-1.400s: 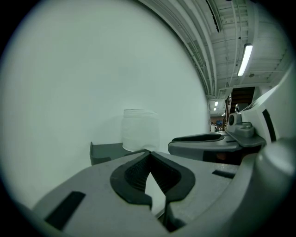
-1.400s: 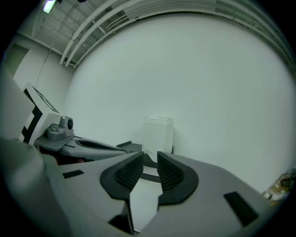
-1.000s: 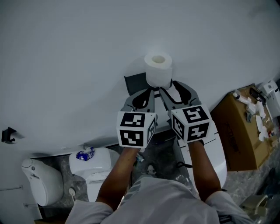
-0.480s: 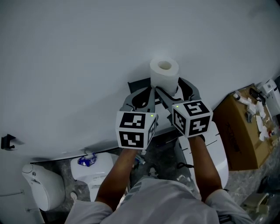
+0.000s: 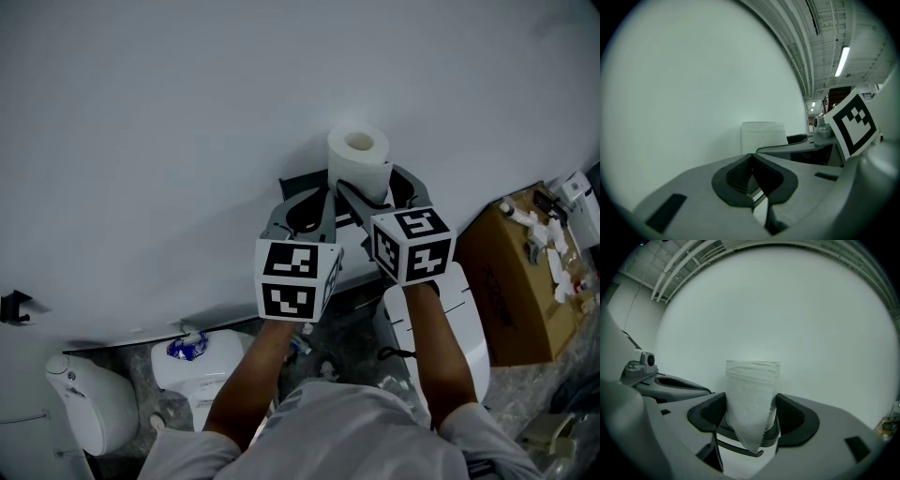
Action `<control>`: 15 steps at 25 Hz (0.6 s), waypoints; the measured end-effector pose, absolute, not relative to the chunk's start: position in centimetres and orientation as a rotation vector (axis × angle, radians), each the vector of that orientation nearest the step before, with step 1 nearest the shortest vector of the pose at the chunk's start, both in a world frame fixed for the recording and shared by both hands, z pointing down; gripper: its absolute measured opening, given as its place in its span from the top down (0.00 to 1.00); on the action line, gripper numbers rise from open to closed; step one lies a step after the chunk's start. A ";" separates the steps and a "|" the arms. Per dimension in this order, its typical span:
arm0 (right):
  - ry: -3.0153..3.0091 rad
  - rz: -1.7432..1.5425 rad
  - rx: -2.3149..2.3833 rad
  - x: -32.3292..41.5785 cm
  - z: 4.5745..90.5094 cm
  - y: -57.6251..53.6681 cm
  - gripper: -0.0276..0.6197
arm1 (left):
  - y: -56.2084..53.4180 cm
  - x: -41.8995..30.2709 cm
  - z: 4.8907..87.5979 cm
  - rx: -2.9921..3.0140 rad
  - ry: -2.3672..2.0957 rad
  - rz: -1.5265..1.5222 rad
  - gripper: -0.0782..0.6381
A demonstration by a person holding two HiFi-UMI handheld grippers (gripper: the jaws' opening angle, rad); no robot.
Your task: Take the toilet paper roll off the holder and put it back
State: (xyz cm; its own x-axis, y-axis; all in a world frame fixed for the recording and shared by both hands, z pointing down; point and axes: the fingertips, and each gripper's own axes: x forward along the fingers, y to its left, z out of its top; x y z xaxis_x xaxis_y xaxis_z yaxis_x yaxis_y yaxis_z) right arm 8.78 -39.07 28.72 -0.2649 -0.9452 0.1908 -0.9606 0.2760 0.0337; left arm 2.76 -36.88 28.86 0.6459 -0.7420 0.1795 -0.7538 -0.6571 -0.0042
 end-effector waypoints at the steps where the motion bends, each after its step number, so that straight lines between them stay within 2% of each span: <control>1: -2.364 0.130 1.792 8.8 28.7 -39.1 0.44 | -36.9 2.8 28.9 2.786 -1.265 0.254 0.88; 15: -2.376 0.085 1.826 8.8 27.8 -38.2 0.46 | -36.4 2.5 29.2 2.770 -1.271 0.244 0.88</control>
State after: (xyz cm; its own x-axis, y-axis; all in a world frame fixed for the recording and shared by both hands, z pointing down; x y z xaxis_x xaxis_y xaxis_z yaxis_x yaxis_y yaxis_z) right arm 8.77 -38.15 27.83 -0.2513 -0.9565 0.1479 -0.9646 0.2601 0.0429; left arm 2.52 -36.39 29.16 0.6420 -0.7454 0.1797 -0.7588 -0.6512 0.0099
